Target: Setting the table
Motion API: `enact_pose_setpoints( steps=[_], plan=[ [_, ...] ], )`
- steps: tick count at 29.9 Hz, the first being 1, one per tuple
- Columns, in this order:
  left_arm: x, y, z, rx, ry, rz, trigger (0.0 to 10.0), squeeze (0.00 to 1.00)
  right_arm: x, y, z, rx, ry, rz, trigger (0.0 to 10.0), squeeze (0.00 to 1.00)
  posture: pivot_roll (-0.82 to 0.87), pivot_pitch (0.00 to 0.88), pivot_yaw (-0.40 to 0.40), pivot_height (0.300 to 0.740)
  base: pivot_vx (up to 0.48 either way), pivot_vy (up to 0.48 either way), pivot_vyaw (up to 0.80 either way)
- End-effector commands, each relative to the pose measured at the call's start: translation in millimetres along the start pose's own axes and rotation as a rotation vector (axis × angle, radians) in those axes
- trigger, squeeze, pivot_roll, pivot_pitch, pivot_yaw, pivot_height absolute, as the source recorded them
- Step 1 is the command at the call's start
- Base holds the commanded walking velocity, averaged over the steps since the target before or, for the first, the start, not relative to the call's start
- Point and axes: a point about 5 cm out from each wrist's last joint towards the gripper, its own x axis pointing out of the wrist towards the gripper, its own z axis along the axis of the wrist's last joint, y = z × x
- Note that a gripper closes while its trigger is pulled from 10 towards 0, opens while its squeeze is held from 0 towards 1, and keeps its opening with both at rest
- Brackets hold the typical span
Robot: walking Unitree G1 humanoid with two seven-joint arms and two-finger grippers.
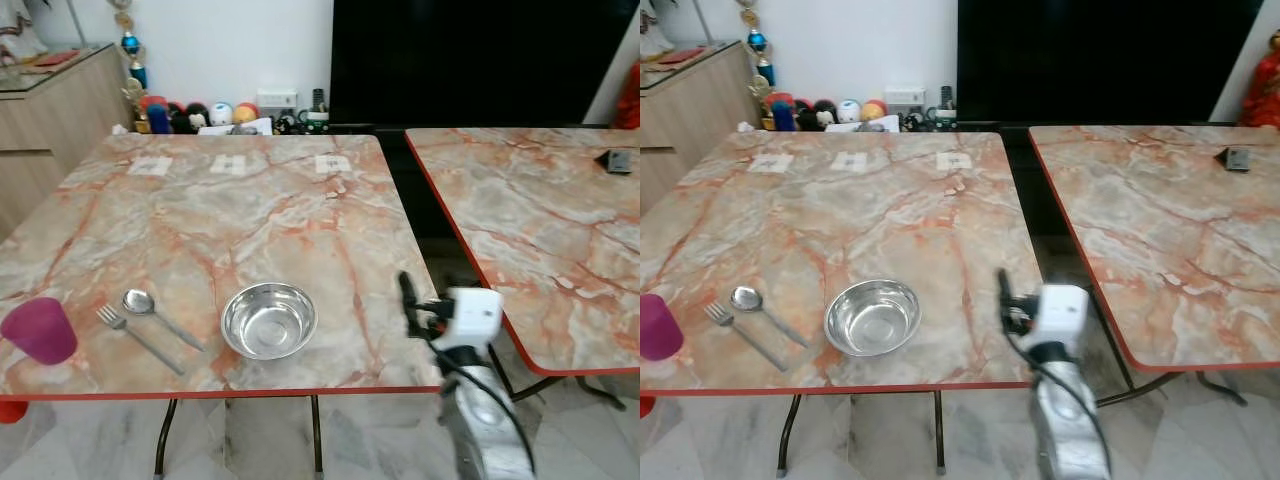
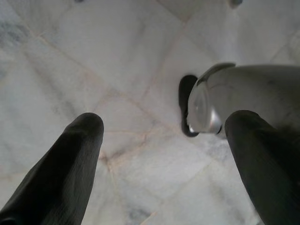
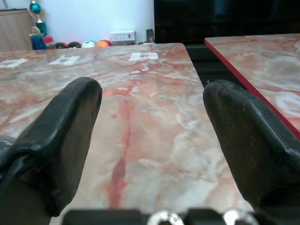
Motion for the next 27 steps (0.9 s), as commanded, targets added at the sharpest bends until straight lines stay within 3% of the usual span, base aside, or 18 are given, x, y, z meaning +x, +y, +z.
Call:
enact_pose_setpoints(
  steps=[1,6,27],
  plan=[
    [-0.1,-5.2,-1.7,0.012,0.005,-0.016,10.0,0.00,1.3,-6.8,0.6,-0.010,0.010,-0.012,10.0,0.00,0.03,0.000,-0.012,0.740,0.000,0.000,0.00],
    [0.2,-4.9,-0.8,0.010,0.004,-0.014,10.0,0.00,0.4,-9.3,1.4,-0.038,0.014,-0.014,10.0,0.00,0.03,0.000,-0.012,0.740,0.000,0.000,0.00],
    [0.7,-3.9,1.3,-0.007,-0.001,-0.007,10.0,0.00,2.1,0.0,3.0,-0.015,0.025,0.034,10.0,0.00,0.04,0.000,-0.017,0.740,0.000,0.000,0.80]
  ],
)
